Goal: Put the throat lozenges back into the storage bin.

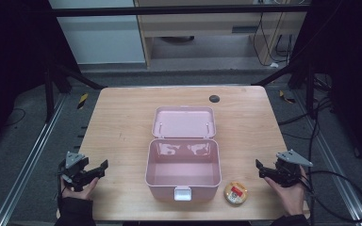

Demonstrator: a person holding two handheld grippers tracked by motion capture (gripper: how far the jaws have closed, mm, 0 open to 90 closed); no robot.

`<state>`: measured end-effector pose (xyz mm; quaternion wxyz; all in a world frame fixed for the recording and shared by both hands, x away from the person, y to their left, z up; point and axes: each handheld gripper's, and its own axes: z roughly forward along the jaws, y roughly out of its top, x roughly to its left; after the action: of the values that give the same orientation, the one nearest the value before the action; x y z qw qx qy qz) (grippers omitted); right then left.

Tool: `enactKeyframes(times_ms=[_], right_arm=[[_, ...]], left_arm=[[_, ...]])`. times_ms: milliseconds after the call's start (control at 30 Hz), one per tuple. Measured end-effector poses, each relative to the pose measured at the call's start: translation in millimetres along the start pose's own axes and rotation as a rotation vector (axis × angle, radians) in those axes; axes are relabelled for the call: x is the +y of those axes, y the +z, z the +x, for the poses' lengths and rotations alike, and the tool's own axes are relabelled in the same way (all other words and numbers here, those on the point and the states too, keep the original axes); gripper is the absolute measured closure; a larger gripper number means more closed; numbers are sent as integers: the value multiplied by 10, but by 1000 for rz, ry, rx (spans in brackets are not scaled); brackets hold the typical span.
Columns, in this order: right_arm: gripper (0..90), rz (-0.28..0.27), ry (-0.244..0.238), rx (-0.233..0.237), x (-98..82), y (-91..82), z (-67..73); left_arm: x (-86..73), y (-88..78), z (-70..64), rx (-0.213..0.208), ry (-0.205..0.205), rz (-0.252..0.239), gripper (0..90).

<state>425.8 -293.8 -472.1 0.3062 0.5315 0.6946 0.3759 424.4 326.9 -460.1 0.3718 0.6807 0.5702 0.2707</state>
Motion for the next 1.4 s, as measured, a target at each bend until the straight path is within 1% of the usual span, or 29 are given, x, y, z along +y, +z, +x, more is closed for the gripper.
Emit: enactKeyframes(times_ms=[67,100,167,200,233,267,333,433,500,567,633,667,700,767,800,900,1067,1100,1133,1200,1233,1267,1400], right_arm=[[126,-14,-6,5,20,-40,17],[124,-11,-13,12,31,-51,23],[122,-9,-12,19,44,-60,34],[121,3,-26,27,72,-72,54],[121,5,-32,29,90,-81,66],[121,6,-46,29,111,-90,74],[124,-7,-75,19,164,-124,88],[124,-24,-78,40,258,-172,106],[124,-24,-91,55,323,-201,128],[126,-25,-102,64,384,-230,164],[136,-38,-117,72,442,-261,205],[136,-38,-117,72,442,-261,205],[136,-43,-123,94,500,-283,242],[136,-39,-136,106,557,-302,281],[136,-39,-136,106,557,-302,281],[139,-9,-181,131,665,-347,367],[157,42,-229,158,761,-392,457],[157,42,-229,158,761,-392,457],[161,67,-249,169,788,-407,495],[166,85,-259,181,805,-420,525],[166,85,-259,181,805,-420,525],[175,108,-273,196,822,-426,556],[193,153,-299,215,836,-432,609]], left_arm=[[-8,11,-8,5,9,6,214],[-12,20,-9,5,12,9,215],[-16,33,-11,7,16,15,215],[-29,57,-8,8,21,27,216],[-29,57,-8,8,21,27,217],[-41,78,-2,9,23,37,217],[-50,95,0,9,21,42,217],[-52,112,-12,7,25,52,219],[-52,118,-20,0,28,56,219],[-55,127,-26,1,30,59,219],[-57,132,-26,2,32,61,219],[-58,137,-25,3,32,63,219],[-61,143,-21,8,33,64,218],[-63,147,-14,7,30,64,218],[-63,147,-14,7,30,64,218],[-66,155,-16,6,33,70,218],[-73,171,-26,-6,37,83,219],[-73,171,-26,-6,37,83,218],[-73,177,-31,-7,42,85,219],[-73,180,-35,-6,43,86,219],[-73,180,-35,-6,43,86,219],[-73,181,-35,-6,44,87,219],[-75,184,-32,-5,45,88,219]])
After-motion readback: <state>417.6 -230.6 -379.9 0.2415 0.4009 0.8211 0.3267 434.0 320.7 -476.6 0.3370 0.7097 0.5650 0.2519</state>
